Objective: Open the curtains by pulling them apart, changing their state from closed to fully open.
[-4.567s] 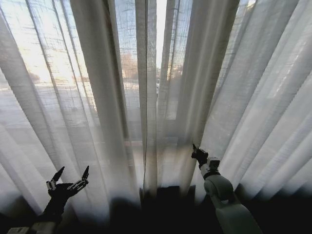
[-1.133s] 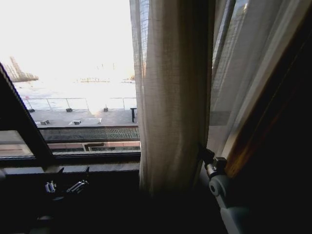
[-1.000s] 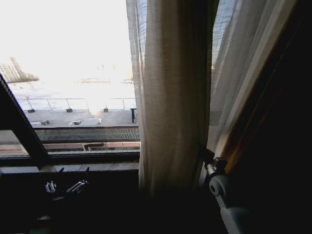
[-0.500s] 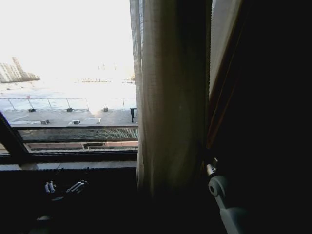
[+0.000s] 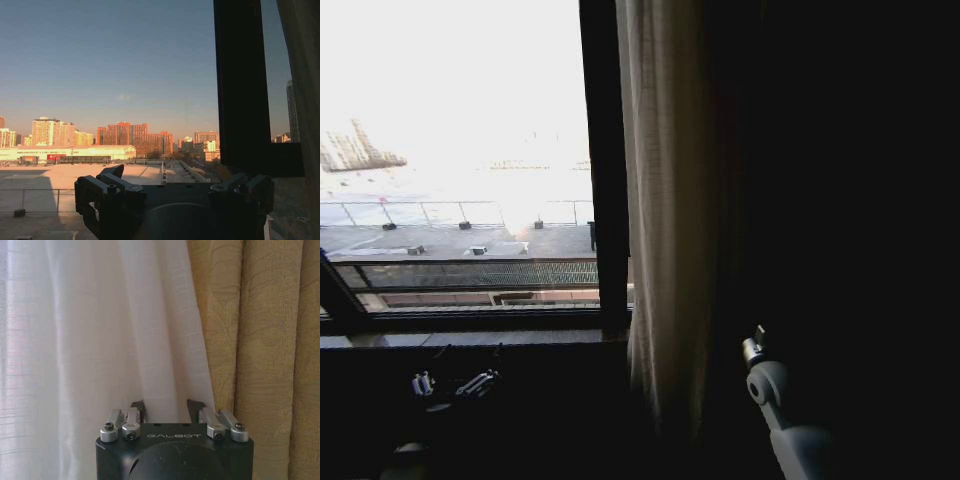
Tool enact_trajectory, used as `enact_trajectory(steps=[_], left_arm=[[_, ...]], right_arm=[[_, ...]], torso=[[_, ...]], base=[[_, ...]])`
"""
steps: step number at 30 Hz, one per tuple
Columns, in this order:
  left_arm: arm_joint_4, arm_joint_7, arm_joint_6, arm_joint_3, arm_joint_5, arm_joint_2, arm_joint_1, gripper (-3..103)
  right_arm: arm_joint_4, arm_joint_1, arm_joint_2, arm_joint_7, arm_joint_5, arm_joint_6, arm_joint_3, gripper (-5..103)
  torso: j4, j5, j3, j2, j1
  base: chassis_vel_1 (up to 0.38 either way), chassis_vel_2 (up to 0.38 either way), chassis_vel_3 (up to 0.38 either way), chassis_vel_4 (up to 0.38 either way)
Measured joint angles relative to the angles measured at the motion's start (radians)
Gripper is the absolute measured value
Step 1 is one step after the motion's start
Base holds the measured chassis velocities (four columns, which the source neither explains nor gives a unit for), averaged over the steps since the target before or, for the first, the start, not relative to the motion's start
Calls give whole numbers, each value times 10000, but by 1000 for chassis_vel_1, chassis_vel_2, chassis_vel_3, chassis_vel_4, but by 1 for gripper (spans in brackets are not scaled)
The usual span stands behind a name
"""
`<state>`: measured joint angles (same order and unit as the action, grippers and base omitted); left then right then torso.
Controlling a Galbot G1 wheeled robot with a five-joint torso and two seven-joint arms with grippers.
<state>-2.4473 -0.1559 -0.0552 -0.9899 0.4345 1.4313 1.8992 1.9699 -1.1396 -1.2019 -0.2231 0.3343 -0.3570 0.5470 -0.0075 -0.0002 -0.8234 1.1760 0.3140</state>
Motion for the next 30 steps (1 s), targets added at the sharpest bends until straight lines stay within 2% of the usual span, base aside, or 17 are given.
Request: enact_trajectory(steps=[1,2,5,9,11,14,24,30], left_arm=[[9,0,16,21,-1,-5,-24,100],[18,0,22,30,-2,-6,-31,100],[44,0,25,47,-2,-16,-52,100],[113,-1,25,70,-2,-30,-55,100],[126,0,25,70,0,-35,-54,100],[153,3,19,70,7,-55,-53,100],[195,3,10,77,20,-71,-87,100],[220,3,-2,76,19,-84,-87,100]], right_arm=[[48,-54,0,-6,0,0,0,53],[73,-80,1,-11,0,0,-6,58],[162,-180,3,-18,-34,0,-47,64],[353,-415,-11,39,-470,8,-178,86],[378,-450,-13,64,-553,11,-211,86],[461,-564,-22,89,-830,66,-363,99],[534,-693,-72,82,-1105,212,-674,100],[493,-688,-119,77,-1142,238,-708,100]], torso=[[0,0,0,0,0],[-1,2,0,0,0],[-2,12,-2,-1,-1],[-3,6,-2,-1,-1],[-1,3,-1,0,-1],[-1,0,0,0,-1],[-2,6,-1,0,-1],[-1,5,-1,0,-1]], base=[[0,0,0,0],[0,0,0,0],[0,0,0,0],[0,0,0,0],[0,0,0,0],[0,0,0,0],[15,17,-14,-17],[138,127,-119,-127]])
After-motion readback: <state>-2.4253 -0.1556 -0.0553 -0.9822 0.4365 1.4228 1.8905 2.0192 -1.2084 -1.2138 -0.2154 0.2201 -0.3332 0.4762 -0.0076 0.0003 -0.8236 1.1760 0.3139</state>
